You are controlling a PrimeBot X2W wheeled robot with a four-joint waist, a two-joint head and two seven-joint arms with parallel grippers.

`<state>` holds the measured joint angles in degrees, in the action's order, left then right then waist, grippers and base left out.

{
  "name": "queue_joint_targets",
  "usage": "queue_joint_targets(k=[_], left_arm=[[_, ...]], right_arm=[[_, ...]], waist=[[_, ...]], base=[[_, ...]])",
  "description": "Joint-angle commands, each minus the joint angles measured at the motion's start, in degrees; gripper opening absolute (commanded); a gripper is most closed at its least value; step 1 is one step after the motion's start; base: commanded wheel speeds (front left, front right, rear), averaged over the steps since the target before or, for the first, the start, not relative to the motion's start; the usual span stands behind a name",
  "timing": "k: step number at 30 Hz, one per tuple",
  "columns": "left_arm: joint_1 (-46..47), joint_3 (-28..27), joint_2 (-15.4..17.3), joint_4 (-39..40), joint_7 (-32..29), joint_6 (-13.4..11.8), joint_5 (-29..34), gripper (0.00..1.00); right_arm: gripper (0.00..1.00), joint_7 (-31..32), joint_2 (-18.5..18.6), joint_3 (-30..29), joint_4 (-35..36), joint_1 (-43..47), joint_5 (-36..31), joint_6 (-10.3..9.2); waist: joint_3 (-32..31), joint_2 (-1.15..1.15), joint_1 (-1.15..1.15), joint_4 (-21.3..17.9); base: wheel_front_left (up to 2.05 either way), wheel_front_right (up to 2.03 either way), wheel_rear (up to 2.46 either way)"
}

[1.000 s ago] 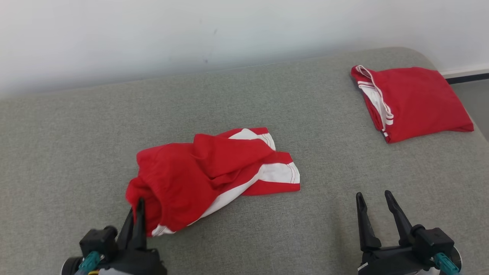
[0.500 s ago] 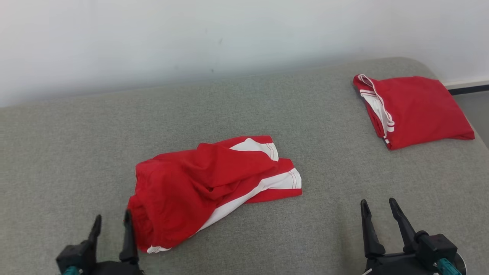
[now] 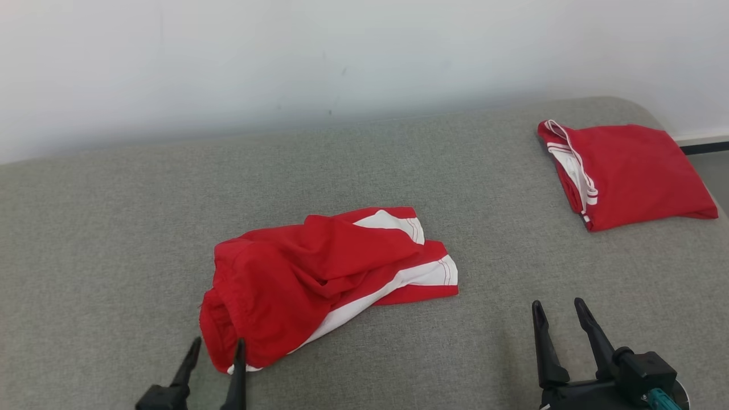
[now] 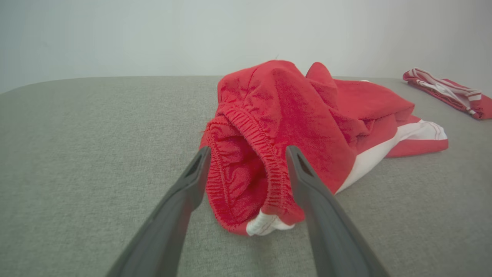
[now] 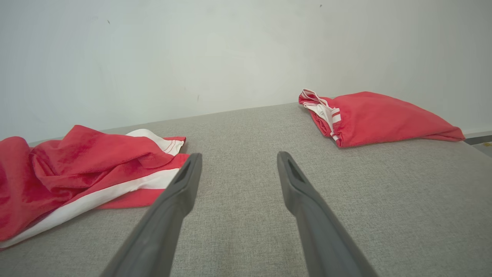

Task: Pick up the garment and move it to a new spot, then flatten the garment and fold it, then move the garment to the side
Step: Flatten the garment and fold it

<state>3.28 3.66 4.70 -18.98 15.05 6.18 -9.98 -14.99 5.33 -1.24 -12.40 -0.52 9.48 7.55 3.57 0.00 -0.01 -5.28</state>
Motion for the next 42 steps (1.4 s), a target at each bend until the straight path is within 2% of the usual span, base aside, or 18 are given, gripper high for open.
queue_joint_targets(k=[1, 10, 13, 24, 31, 32, 34, 42], left_arm=[[-0.74, 1.21, 0.33, -1.97, 0.16, 0.51, 0.11, 1.00], [1.70, 2.76, 0.67, -7.43, 0.16, 1.08, -2.04, 1.00], [2.89, 3.02, 0.69, -7.48, 0.16, 1.25, -2.79, 0.00], [1.06, -1.32, -0.13, -1.37, 0.16, 1.25, -6.54, 0.00], [-0.52, -1.77, 0.36, -5.42, 0.16, 1.29, -5.77, 0.00], [-0.30, -1.87, 0.23, -5.46, 0.16, 1.23, -5.68, 0.16], [-0.22, -2.39, -0.15, -5.06, 0.16, 1.23, -5.94, 1.00], [-2.05, -3.17, -0.91, -2.00, 0.16, 1.25, -5.88, 1.00]], right_arm=[[1.00, -0.25, -0.18, 0.31, 0.05, 0.07, 0.08, -0.15], [1.00, -0.25, 0.10, 0.39, -0.01, -0.58, 0.33, -0.15], [1.00, -0.25, 0.30, 0.18, 0.11, -0.46, 0.54, -0.15], [1.00, -0.25, -0.21, -0.41, -0.17, 0.29, 0.28, -0.15], [1.00, -0.25, -0.12, 0.10, -0.88, 0.38, 0.21, -0.15], [1.00, -0.25, -0.07, 0.23, -0.99, 0.39, 0.21, -0.15], [1.00, -0.25, 0.15, 0.27, -1.12, 0.44, 0.30, -0.16], [1.00, -0.25, 0.82, 0.35, -1.69, 1.83, 0.66, -0.15]], waist=[[0.53, 0.00, 0.01, -0.44], [1.70, 0.00, 0.01, -2.70], [1.81, 0.00, 0.01, -3.20], [0.43, 0.00, 0.01, 0.07], [-0.51, 0.00, 0.01, 1.14], [-0.69, 0.00, 0.01, 1.14], [-1.01, 0.00, 0.01, 1.14], [-2.62, 0.00, 0.01, 2.24]], base=[[0.00, 0.00, 0.00], [0.00, 0.00, 0.00], [0.00, 0.00, 0.00], [0.00, 0.00, 0.00], [0.00, 0.00, 0.00], [0.00, 0.00, 0.00], [0.00, 0.00, 0.00], [0.00, 0.00, 0.00]])
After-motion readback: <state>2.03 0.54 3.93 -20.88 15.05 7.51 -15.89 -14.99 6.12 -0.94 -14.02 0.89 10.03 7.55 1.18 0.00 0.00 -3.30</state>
